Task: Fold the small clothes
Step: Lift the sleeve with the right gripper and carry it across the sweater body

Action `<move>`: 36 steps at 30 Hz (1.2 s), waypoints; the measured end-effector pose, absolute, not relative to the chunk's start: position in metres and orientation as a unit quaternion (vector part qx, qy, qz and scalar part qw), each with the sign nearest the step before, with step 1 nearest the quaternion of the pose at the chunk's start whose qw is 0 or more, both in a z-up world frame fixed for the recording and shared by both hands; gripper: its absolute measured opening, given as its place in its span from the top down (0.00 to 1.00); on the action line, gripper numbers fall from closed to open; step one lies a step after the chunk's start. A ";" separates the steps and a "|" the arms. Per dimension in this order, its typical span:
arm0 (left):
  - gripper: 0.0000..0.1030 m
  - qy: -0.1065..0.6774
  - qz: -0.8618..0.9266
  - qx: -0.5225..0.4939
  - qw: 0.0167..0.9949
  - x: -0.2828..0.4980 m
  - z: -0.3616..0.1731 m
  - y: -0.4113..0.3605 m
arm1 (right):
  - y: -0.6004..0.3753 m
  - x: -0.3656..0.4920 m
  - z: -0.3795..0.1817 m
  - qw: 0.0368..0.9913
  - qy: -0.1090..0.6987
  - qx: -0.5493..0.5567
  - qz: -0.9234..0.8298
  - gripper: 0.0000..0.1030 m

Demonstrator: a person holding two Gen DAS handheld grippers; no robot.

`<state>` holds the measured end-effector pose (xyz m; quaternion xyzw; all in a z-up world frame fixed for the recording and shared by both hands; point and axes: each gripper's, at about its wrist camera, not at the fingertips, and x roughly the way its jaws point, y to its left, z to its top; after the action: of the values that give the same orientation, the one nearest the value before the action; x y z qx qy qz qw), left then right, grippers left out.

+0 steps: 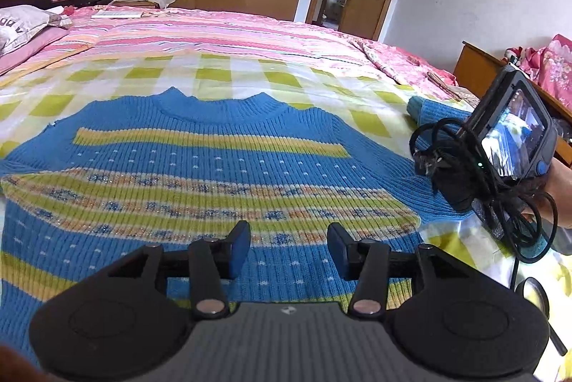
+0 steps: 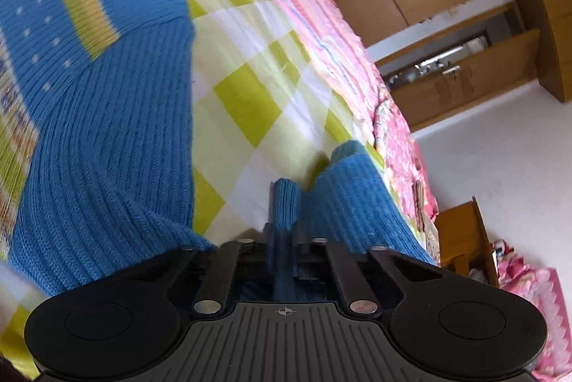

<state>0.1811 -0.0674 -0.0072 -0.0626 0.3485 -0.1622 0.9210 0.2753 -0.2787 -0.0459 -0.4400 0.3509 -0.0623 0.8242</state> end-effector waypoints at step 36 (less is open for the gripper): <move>0.43 0.367 -0.143 -0.070 0.916 0.146 -0.004 0.054 | -0.124 0.182 0.007 0.880 0.300 -0.271 0.251 0.57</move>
<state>0.1465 0.0536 -0.0044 -0.0696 0.3674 -0.1428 0.9164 0.1819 -0.1240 0.0073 -0.2714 0.2996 0.2505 0.8796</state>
